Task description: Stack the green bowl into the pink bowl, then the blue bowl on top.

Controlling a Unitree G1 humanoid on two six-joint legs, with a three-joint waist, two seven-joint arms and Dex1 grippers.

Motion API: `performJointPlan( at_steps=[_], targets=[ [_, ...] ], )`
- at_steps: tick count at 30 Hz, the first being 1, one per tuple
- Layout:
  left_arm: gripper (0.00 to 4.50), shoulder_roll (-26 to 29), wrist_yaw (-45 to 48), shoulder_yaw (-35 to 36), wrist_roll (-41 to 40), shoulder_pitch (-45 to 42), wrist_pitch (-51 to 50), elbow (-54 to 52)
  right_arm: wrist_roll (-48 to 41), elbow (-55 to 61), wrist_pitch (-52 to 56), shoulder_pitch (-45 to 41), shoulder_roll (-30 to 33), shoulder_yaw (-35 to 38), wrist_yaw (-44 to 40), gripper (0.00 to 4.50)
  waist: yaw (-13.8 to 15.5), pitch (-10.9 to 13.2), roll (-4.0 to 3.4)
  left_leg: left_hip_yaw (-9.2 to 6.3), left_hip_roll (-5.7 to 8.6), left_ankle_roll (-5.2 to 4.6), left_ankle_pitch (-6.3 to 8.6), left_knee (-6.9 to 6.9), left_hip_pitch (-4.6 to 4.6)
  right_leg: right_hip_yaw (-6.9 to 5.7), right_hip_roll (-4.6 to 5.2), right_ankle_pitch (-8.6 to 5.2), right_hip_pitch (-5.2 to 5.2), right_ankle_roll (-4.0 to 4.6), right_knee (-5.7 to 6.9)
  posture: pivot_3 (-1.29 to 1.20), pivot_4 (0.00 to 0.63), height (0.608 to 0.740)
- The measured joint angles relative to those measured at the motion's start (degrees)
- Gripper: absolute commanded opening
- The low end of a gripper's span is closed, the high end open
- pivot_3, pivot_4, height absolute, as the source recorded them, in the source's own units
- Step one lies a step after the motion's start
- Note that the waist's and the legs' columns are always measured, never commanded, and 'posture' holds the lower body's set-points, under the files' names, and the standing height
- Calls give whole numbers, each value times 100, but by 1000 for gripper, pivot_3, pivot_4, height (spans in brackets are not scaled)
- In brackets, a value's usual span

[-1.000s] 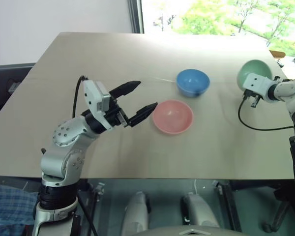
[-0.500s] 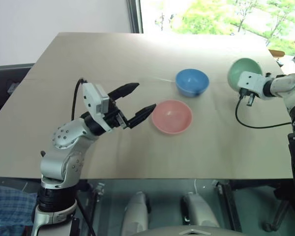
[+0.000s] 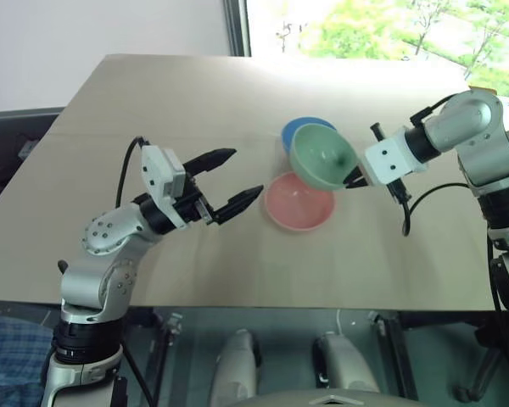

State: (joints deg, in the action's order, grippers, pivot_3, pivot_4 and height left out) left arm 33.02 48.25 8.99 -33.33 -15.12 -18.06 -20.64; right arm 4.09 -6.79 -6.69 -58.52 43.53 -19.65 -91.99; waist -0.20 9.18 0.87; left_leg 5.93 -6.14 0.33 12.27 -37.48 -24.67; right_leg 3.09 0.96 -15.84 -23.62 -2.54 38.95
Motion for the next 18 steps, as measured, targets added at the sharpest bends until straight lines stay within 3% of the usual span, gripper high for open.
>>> performJointPlan(
  at_steps=[4,10,13,14,18],
  targets=[
    [4500,12,34,-9,1,-54,0,44,-206,956,680,148,36,-160,-21,17,-14,0,0,0,0,-1,0,-1,3,1,-2,0,-1,0,3,0,150,740],
    [4500,8,35,-29,13,-54,0,76,-231,1252,1007,150,37,-242,-3,17,-27,0,0,0,0,-3,1,-1,2,1,-2,0,-1,1,2,0,150,740],
    [4500,5,31,-55,21,-54,0,76,-216,1268,1045,150,37,-242,34,891,-30,0,1,-1,0,-5,3,-1,2,1,-2,-1,-1,1,2,0,150,740],
    [4500,4,29,-55,25,-53,0,76,-216,1307,1101,150,37,-242,73,1439,-31,0,1,-1,0,-5,3,-1,2,1,-2,-1,-1,1,2,0,150,740],
    [4500,-1,28,-55,35,-53,0,76,-215,1363,1171,150,27,-242,156,2900,-32,0,1,0,0,-5,3,-1,2,1,-2,-1,-1,1,1,0,150,740]
  ],
)
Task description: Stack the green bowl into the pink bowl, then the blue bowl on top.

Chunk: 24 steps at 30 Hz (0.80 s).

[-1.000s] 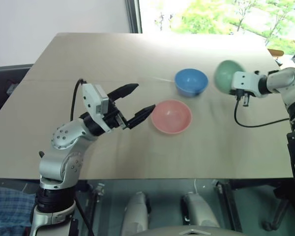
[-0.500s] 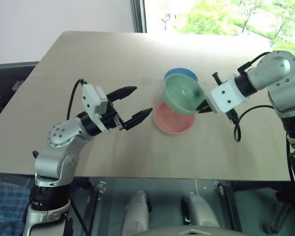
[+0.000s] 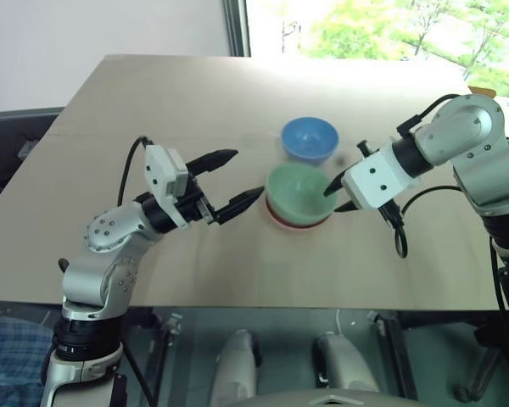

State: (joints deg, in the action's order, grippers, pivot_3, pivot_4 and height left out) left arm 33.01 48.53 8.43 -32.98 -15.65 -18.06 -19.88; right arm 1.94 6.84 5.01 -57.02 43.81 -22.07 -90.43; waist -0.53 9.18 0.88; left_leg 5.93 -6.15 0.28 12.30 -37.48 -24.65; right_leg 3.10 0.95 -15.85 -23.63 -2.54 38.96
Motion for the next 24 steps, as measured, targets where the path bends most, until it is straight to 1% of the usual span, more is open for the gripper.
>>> performJointPlan(
  at_steps=[1,2,3,4,8,10,16,21,24],
  targets=[
    [4500,-4,1,0,6,0,0,1,0,16,14,0,0,0,18,3177,-1,0,0,0,0,0,0,0,0,0,0,0,0,0,0,0,150,740],
    [4500,-7,3,0,13,0,1,4,-1,24,51,0,0,0,31,3705,-1,0,0,0,0,0,0,0,0,0,0,0,0,0,0,0,150,740],
    [4500,-9,4,0,18,0,2,10,-2,37,90,0,0,0,36,3983,-1,0,0,0,0,0,0,0,0,0,0,0,0,0,0,0,150,740],
    [4500,-11,8,-1,20,0,4,14,-16,71,153,0,-3,0,56,4441,-1,0,0,0,0,-1,1,0,0,0,0,0,0,0,0,0,150,740],
    [4500,-26,14,-3,23,-1,25,26,-41,28,360,-21,-155,9,277,4491,-9,0,0,0,0,-1,0,0,0,1,0,0,0,0,1,0,150,740],
    [4500,-36,9,-3,30,-1,45,43,16,-331,301,-171,-264,13,522,4491,-13,0,0,1,0,-2,1,-1,1,1,0,0,0,0,1,0,150,740],
    [4500,-85,-142,22,195,-141,189,284,421,-2174,-565,-868,-609,115,1492,4491,-11,0,1,2,0,0,0,1,-2,2,0,0,-1,1,-5,0,150,740],
    [4500,-101,-238,29,204,-137,210,286,877,-3598,-1360,-1102,-853,52,2157,4491,-23,0,1,7,0,4,-3,5,-4,5,0,0,-6,0,-6,0,150,740],
    [4500,-114,-374,54,205,-43,206,255,1315,-4534,-1914,-1284,-1022,-89,2636,4491,-35,1,1,8,0,4,-3,5,-4,8,0,0,-8,1,-4,0,150,740]
  ],
)
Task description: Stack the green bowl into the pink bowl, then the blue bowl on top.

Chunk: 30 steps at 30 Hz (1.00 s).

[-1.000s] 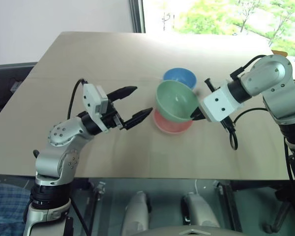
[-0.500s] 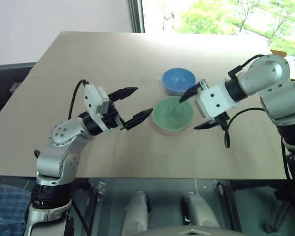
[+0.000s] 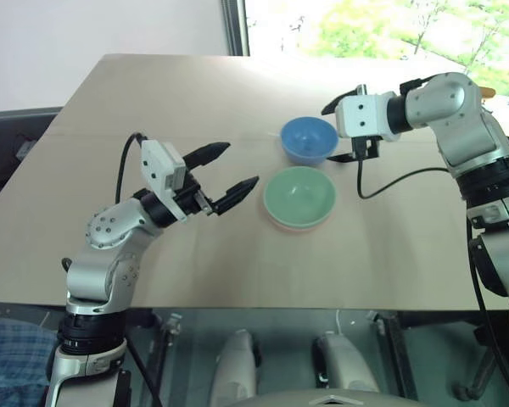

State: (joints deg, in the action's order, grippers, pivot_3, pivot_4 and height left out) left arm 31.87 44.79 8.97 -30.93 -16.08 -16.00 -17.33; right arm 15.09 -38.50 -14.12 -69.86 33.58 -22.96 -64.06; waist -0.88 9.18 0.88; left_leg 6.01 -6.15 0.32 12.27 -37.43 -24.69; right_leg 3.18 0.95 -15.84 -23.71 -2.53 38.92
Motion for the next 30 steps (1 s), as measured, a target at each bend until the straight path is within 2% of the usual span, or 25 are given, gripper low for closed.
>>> performJointPlan(
  at_steps=[11,26,30],
  targets=[
    [4500,28,-547,245,152,197,-90,-25,1206,-2266,-1229,-320,-654,-609,1237,4491,-14,1,-1,3,0,2,-1,3,0,3,1,0,-3,0,2,0,150,740],
    [4500,32,-925,426,275,638,-86,-239,1844,-3058,-1588,-606,-1230,-820,2025,4491,-21,1,-1,3,-1,4,-1,6,0,3,2,1,-4,1,4,0,150,740],
    [4500,32,-988,426,275,682,-85,-248,1917,-3167,-1621,-674,-1273,-821,2096,3261,-21,1,-1,4,-1,3,-1,6,1,3,2,1,-4,1,3,0,150,740]
  ],
)
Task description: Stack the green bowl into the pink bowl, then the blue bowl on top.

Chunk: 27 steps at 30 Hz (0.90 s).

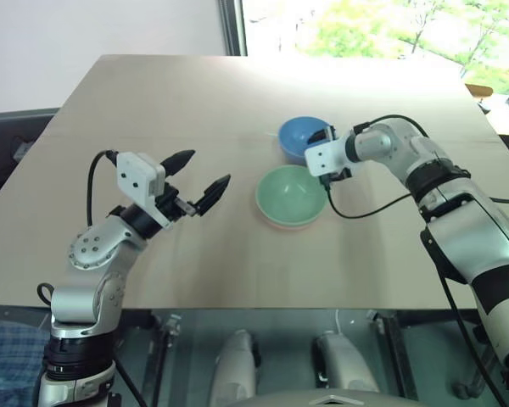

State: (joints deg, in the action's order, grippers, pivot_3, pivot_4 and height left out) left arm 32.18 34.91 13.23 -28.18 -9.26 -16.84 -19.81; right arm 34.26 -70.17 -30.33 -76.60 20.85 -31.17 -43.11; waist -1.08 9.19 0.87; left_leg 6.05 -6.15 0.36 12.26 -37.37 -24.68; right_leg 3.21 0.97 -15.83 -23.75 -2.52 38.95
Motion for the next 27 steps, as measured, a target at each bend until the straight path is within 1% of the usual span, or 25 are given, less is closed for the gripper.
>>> performJointPlan(
  at_steps=[2,3,4,6,8,16,17,19,20,23,25,26,27],
  targets=[
    [4500,0,-28,0,0,32,0,-5,49,-48,-9,0,-6,-9,28,2525,-1,0,0,0,0,0,0,0,0,0,0,0,0,0,0,0,150,740],
    [4500,0,-30,0,0,37,0,-8,54,-55,-10,0,-7,-10,32,2240,-1,0,0,0,0,0,0,0,0,0,0,0,0,0,0,0,150,740],
    [4500,0,-40,0,0,47,0,-13,82,-68,-15,0,-7,-15,45,1834,0,0,0,0,0,0,0,1,0,0,0,0,0,0,0,0,150,740],
    [4500,0,-47,0,-1,47,1,-15,107,-70,-31,0,-7,-19,55,862,-1,0,0,0,0,0,0,1,0,0,0,0,0,0,0,0,150,740],
    [4500,0,-66,0,0,46,4,-16,124,-92,-37,0,-10,-27,63,43,-1,0,0,0,0,0,0,1,0,0,0,0,0,0,0,0,150,740],
    [4500,0,-77,-21,7,8,34,-14,114,-95,-175,0,2,-17,79,43,-1,0,0,0,0,0,0,2,-1,0,0,0,-1,0,0,0,150,740],
    [4500,0,-69,-25,8,-10,46,-13,64,-45,-255,0,28,23,-13,43,0,1,-1,1,0,0,0,2,-1,0,0,0,-2,0,0,0,150,740],
    [4500,-1,-29,-34,10,-39,73,-8,-125,176,-418,-5,125,94,-278,43,2,1,-2,0,0,0,0,3,-2,0,0,0,-2,0,-1,0,150,740],
    [4500,-2,3,-44,11,-70,94,1,-309,379,-530,-34,195,199,-566,43,4,1,-2,0,0,0,0,4,-2,0,0,0,-2,0,-2,0,150,740],
    [4500,-6,69,-81,9,-118,102,13,-653,860,-616,-41,333,326,-1074,43,7,2,-3,0,0,0,0,4,-2,0,0,0,-2,0,-1,0,150,740],
    [4500,-5,176,-165,9,-175,125,52,-1061,1594,-543,-15,476,480,-1685,43,12,3,-4,0,0,0,0,4,-2,-1,0,0,-2,0,-1,0,150,740],
    [4500,-6,266,-251,15,-228,146,96,-1363,2243,-381,67,625,539,-2123,43,16,2,-3,-2,0,-1,0,4,-2,-2,0,0,-1,0,-1,0,150,740],
    [4500,-7,311,-282,18,-252,153,118,-1566,2658,-278,130,718,567,-2392,43,26,2,-3,-2,0,-1,1,4,-2,-3,0,0,-1,0,-1,0,150,740]
  ],
)
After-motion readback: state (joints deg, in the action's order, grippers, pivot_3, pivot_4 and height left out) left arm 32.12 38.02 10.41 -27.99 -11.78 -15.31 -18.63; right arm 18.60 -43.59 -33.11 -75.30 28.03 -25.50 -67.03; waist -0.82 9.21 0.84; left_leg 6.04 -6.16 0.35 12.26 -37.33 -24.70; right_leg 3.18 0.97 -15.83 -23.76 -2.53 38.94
